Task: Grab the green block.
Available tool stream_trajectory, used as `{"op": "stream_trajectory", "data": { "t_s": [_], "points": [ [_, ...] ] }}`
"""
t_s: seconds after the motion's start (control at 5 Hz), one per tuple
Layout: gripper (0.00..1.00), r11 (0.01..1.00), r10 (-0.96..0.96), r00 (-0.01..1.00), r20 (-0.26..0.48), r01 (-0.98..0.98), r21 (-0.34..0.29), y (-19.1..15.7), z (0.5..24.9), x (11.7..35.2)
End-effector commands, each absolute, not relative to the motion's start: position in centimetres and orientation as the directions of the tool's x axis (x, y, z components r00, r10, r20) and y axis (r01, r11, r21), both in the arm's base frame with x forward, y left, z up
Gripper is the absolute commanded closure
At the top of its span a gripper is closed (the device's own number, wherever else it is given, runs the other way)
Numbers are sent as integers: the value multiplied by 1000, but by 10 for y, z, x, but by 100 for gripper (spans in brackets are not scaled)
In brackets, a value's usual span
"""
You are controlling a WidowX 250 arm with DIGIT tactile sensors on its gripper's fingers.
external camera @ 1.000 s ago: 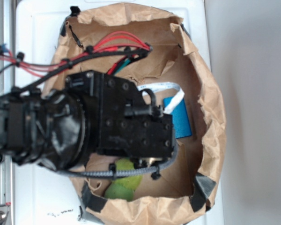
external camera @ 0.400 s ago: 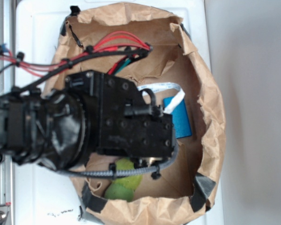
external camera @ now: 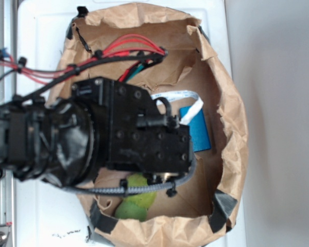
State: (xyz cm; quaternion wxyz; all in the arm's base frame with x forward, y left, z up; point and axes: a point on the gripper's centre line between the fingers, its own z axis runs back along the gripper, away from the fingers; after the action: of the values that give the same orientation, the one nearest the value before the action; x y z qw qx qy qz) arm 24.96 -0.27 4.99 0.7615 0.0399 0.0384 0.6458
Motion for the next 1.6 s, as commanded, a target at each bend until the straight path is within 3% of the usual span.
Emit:
{"op": "stream_trajectory", "data": {
  "t_s": [0.0, 0.8, 1.4],
  "points": [
    [0, 88, 995, 87, -49, -996, -1, 51, 38, 242],
    [0, 135, 989, 134, -63, -991, 9, 34, 24, 227],
    [0, 132, 991, 125, -54, -980, 152, 34, 17, 202]
  ]
}}
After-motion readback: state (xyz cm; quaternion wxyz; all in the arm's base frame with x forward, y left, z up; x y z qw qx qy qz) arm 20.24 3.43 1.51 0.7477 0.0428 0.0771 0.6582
